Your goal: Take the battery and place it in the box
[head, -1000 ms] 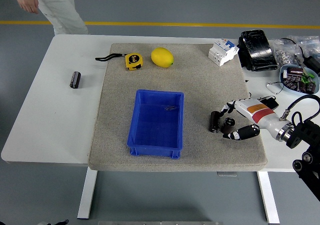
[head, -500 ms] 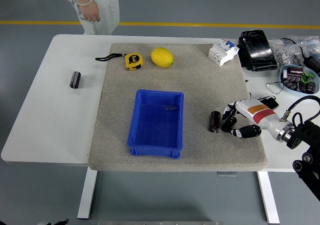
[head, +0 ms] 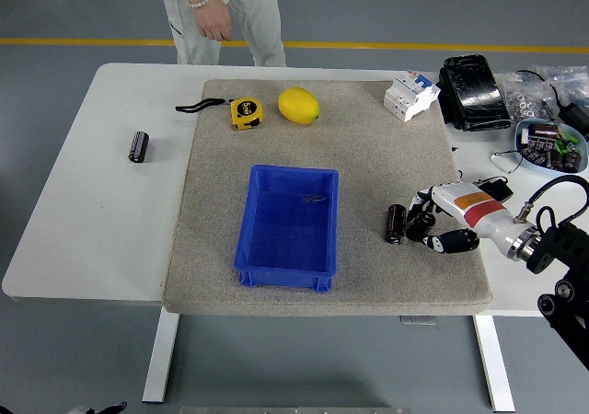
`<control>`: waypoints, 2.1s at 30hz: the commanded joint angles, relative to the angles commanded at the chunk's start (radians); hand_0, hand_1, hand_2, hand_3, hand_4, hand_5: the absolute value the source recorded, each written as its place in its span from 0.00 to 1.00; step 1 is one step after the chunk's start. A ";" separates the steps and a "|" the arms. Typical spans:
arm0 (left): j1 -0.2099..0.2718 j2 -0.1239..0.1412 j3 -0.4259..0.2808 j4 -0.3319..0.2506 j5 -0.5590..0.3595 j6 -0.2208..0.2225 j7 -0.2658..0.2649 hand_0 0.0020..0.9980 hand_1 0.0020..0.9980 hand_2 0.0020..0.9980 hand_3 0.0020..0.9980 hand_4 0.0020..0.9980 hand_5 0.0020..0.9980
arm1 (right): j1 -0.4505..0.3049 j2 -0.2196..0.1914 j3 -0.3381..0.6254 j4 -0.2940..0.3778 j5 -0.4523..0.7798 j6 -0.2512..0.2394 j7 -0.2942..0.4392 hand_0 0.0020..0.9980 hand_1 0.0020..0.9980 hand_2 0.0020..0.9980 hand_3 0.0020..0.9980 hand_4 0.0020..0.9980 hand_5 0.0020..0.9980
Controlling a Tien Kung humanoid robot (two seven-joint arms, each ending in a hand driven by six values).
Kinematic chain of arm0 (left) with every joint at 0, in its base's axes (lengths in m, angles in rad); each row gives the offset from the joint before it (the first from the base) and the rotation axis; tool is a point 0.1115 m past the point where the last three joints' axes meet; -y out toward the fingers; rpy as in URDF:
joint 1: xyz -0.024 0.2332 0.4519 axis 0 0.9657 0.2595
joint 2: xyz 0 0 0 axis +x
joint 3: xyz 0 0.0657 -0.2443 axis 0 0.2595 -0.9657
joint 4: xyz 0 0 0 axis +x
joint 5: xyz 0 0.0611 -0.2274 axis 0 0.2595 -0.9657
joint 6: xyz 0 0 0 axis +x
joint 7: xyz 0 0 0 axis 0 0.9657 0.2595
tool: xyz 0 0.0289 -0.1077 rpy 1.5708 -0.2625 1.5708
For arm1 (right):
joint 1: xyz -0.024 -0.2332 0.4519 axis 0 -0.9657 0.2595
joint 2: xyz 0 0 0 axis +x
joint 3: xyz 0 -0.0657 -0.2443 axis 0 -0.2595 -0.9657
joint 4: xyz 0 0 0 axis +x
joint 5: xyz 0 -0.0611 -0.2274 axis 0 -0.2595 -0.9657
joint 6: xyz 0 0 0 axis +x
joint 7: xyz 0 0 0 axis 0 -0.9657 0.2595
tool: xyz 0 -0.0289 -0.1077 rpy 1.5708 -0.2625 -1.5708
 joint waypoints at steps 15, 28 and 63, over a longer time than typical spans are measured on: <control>-0.001 0.002 -0.006 0.000 0.012 -0.003 0.001 0.65 0.59 0.71 0.70 0.72 0.71 | -0.001 0.000 0.010 0.012 0.002 0.002 0.002 0.36 0.41 0.45 0.46 0.73 0.02; 0.004 0.003 -0.024 0.000 0.044 -0.006 0.005 0.65 0.59 0.71 0.70 0.72 0.71 | -0.003 -0.001 0.005 0.033 0.000 0.006 0.001 0.37 0.41 0.45 0.47 0.72 0.01; -0.001 0.011 -0.045 0.000 0.064 -0.002 0.002 0.64 0.58 0.70 0.70 0.72 0.71 | 0.237 0.045 -0.171 0.276 0.077 0.058 -0.019 0.39 0.41 0.45 0.47 0.74 0.02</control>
